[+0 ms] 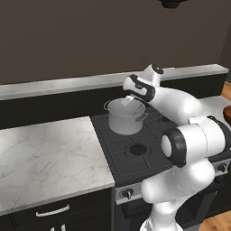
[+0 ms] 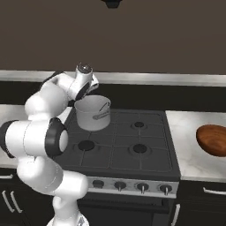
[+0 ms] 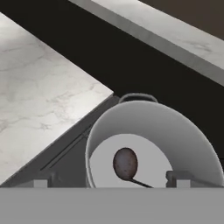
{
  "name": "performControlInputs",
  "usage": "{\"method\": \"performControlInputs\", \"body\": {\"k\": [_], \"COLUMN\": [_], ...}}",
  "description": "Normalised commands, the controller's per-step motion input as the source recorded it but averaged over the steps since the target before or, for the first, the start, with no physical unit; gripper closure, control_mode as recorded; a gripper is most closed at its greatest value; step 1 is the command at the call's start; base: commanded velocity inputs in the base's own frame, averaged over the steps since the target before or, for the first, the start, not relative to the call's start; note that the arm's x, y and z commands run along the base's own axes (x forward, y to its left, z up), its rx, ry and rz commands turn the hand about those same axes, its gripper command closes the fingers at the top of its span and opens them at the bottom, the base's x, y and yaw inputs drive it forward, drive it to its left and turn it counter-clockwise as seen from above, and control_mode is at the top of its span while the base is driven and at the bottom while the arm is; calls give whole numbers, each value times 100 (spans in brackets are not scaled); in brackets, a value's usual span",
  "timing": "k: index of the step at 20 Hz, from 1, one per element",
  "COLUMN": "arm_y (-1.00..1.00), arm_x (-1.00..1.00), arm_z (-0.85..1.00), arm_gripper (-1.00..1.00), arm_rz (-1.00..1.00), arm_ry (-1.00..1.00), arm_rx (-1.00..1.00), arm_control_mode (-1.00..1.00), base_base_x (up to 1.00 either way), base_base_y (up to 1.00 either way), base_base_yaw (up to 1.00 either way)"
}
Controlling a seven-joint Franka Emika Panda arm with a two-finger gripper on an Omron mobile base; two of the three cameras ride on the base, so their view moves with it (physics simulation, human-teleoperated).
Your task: Open the cabinet and move the ladle to the pot. Then close the cabinet.
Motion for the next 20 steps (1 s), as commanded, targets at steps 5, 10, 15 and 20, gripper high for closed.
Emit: {"method": "performControlInputs", "body": {"k": [5,10,15,20], "arm_y": [0,-26,-65,-70], "arm_x": [-100,-100,-100,-100], "arm_z": [100,93,50,11], "arm_gripper": [-100,-100,-100,-100], "arm_rz": [0,-7,-22,-32], "arm_ry": [0,0,3,13], "arm_rx": [5,0,0,0], "arm_control_mode": [-100,-100,-100,-100], "base_base_x": [0,0,0,0], "base_base_y": [0,0,0,0], "base_base_yaw": [0,0,0,0]}}
